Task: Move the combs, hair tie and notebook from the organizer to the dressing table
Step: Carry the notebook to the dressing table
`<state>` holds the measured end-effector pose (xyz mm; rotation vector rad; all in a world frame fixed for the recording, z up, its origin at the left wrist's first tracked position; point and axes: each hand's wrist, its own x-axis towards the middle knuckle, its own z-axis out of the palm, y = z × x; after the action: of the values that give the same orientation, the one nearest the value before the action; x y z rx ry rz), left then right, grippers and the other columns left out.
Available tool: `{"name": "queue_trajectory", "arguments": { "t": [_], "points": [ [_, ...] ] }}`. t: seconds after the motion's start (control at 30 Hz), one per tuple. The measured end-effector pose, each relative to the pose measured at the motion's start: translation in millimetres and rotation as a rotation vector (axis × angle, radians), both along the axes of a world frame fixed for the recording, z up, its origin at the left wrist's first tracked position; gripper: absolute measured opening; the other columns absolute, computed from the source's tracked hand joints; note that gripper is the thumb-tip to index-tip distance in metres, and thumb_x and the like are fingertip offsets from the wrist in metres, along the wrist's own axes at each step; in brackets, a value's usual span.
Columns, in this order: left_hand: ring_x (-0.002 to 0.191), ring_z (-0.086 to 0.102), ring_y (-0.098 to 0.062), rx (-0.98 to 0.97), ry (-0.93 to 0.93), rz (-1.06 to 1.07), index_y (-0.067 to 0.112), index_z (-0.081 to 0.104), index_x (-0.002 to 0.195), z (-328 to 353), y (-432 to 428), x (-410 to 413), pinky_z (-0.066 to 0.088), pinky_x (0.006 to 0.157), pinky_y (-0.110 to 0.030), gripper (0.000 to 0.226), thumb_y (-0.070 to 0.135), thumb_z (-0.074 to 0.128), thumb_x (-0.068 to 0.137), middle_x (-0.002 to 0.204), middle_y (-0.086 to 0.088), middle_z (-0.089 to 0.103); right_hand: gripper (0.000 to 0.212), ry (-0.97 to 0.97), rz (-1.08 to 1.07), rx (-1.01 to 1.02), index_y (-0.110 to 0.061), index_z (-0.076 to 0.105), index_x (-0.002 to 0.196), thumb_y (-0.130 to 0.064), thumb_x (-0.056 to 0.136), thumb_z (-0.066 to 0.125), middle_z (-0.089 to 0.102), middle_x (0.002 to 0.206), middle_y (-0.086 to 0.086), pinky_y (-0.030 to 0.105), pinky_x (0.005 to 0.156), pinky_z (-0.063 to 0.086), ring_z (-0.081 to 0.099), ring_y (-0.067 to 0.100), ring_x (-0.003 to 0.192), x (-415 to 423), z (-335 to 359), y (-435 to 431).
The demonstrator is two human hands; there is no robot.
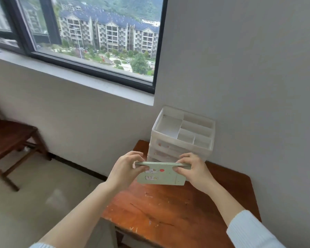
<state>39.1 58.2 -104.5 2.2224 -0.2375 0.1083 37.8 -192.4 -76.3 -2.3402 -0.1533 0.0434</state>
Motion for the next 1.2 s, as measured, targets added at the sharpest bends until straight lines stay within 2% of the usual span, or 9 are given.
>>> {"name": "queue_trajectory", "arguments": {
  "t": [0.17, 0.3, 0.43, 0.57, 0.67, 0.9, 1.0, 1.07, 1.2],
  "points": [
    [0.084, 0.065, -0.012, -0.165, 0.110, 0.319, 0.026, 0.072, 0.080, -21.3, 46.1, -107.2, 0.054, 0.078, -0.033, 0.007, 0.019, 0.073, 0.078, 0.089, 0.007, 0.068, 0.014, 0.059, 0.277, 0.086, -0.016, 0.075, 0.090, -0.024, 0.079, 0.074, 0.058, 0.105, 0.001, 0.023, 0.070, 0.047, 0.051, 0.017, 0.100, -25.7, -24.2, 64.3],
    [0.074, 0.063, -0.013, -0.174, 0.151, 0.590, 0.027, 0.072, 0.078, -27.4, 95.2, -214.3, 0.047, 0.067, -0.025, 0.009, 0.019, 0.071, 0.080, 0.081, 0.005, 0.070, 0.013, 0.166, 0.555, 0.127, -0.031, 0.071, 0.076, -0.019, 0.077, 0.076, 0.059, 0.100, 0.000, 0.030, 0.074, 0.048, 0.055, 0.018, 0.095, -70.4, -32.7, 143.2],
    [0.066, 0.059, 0.002, -0.193, 0.128, 0.855, 0.030, 0.073, 0.077, -19.8, 148.3, -327.0, 0.041, 0.060, -0.010, 0.011, 0.020, 0.071, 0.081, 0.070, 0.017, 0.068, 0.014, 0.178, 0.799, 0.113, -0.031, 0.067, 0.074, -0.023, 0.073, 0.079, 0.059, 0.095, -0.004, 0.030, 0.079, 0.045, 0.056, 0.016, 0.093, -132.8, -28.6, 238.7],
    [0.062, 0.052, -0.004, -0.169, 0.058, 1.113, 0.027, 0.075, 0.079, -4.1, 201.1, -447.8, 0.038, 0.060, -0.017, 0.007, 0.020, 0.072, 0.080, 0.069, 0.008, 0.068, 0.019, 0.163, 0.976, 0.121, -0.023, 0.061, 0.073, -0.026, 0.071, 0.080, 0.056, 0.079, -0.005, 0.022, 0.058, 0.038, 0.053, 0.009, 0.069, -221.2, -21.2, 342.3],
    [0.060, 0.052, 0.002, -0.125, 0.016, 1.262, 0.025, 0.076, 0.080, 7.5, 240.0, -544.6, 0.037, 0.058, -0.010, 0.007, 0.019, 0.072, 0.080, 0.065, 0.011, 0.066, 0.025, 0.200, 1.078, 0.152, -0.029, 0.055, 0.067, -0.026, 0.071, 0.080, 0.054, 0.068, -0.005, 0.022, 0.047, 0.035, 0.045, 0.006, 0.050, -303.6, -18.5, 416.9],
    [0.062, 0.060, 0.011, -0.190, -0.087, 1.718, 0.013, 0.075, 0.097, 23.2, 308.9, -805.1, 0.045, 0.062, -0.005, 0.024, 0.024, 0.076, 0.076, 0.081, 0.007, 0.071, 0.035, 0.358, 1.194, 0.302, -0.013, 0.064, 0.092, -0.033, 0.070, 0.081, 0.066, 0.094, 0.003, 0.029, 0.069, 0.047, 0.060, 0.018, 0.086, -555.7, -26.7, 567.1],
    [0.081, 0.068, -0.010, -0.339, -0.154, 1.892, 0.012, 0.072, 0.103, 31.1, 325.9, -906.2, 0.055, 0.086, -0.031, 0.029, 0.025, 0.075, 0.077, 0.095, -0.001, 0.073, 0.054, 0.443, 1.213, 0.321, -0.012, 0.056, 0.111, -0.038, 0.070, 0.080, 0.060, 0.109, 0.002, 0.032, 0.079, 0.049, 0.059, 0.019, 0.097, -669.8, -29.4, 614.2],
    [0.087, 0.070, -0.022, -0.378, -0.209, 1.984, 0.016, 0.074, 0.100, 37.0, 334.3, -965.1, 0.055, 0.090, -0.042, 0.024, 0.024, 0.074, 0.078, 0.093, -0.001, 0.074, 0.062, 0.475, 1.239, 0.299, -0.010, 0.051, 0.118, -0.040, 0.071, 0.078, 0.055, 0.111, 0.001, 0.029, 0.077, 0.044, 0.055, 0.017, 0.096, -739.2, -29.7, 641.0],
    [0.082, 0.068, -0.024, -0.461, -0.367, 2.091, 0.034, 0.076, 0.082, 42.5, 350.6, -1060.2, 0.057, 0.085, -0.042, 0.013, 0.023, 0.069, 0.082, 0.092, -0.012, 0.076, 0.062, 0.544, 1.362, 0.235, -0.008, 0.050, 0.124, -0.042, 0.077, 0.073, 0.053, 0.115, 0.003, 0.025, 0.076, 0.037, 0.050, 0.015, 0.096, -862.1, -32.1, 689.9]
  ]
}}
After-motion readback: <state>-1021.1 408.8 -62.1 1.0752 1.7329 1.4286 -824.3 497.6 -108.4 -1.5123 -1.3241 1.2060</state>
